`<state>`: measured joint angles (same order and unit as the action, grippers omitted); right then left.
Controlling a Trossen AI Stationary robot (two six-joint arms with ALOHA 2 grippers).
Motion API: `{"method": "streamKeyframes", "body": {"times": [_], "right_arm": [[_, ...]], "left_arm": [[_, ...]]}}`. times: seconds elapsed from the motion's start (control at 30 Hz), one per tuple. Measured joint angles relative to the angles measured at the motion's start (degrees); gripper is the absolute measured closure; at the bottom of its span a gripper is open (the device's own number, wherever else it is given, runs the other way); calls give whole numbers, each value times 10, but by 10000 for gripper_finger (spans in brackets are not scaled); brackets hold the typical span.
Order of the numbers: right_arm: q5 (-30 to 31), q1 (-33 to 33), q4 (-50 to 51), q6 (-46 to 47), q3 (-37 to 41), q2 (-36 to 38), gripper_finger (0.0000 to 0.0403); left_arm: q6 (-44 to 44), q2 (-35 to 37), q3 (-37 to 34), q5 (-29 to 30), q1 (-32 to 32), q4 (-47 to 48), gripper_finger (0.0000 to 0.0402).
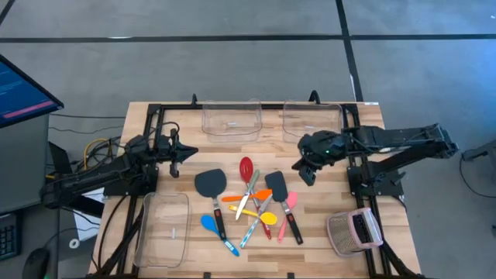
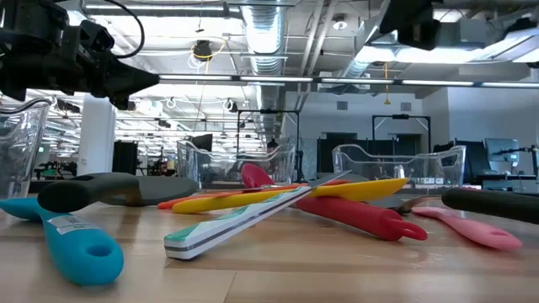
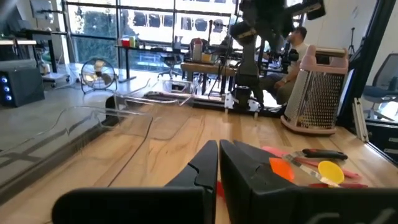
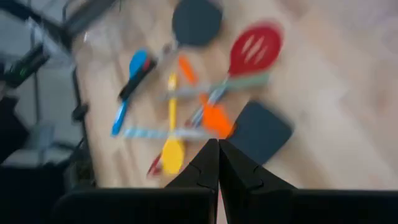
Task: Pick & Place Kitchen Items
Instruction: Put the right black spatula into top right transparent bin
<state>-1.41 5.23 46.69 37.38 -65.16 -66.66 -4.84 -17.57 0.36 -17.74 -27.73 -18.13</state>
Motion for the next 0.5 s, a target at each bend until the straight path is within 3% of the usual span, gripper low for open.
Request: {"method": "streamKeyframes", "body": {"times": [0.23, 0.5], "right_arm": [[-126, 0, 12, 99, -13, -55, 403], [-140, 18, 30, 137, -12, -100, 403]], "left_arm": [[0, -10, 0, 0, 0, -4, 394], [0, -13, 0, 3, 0, -9, 394]]}}
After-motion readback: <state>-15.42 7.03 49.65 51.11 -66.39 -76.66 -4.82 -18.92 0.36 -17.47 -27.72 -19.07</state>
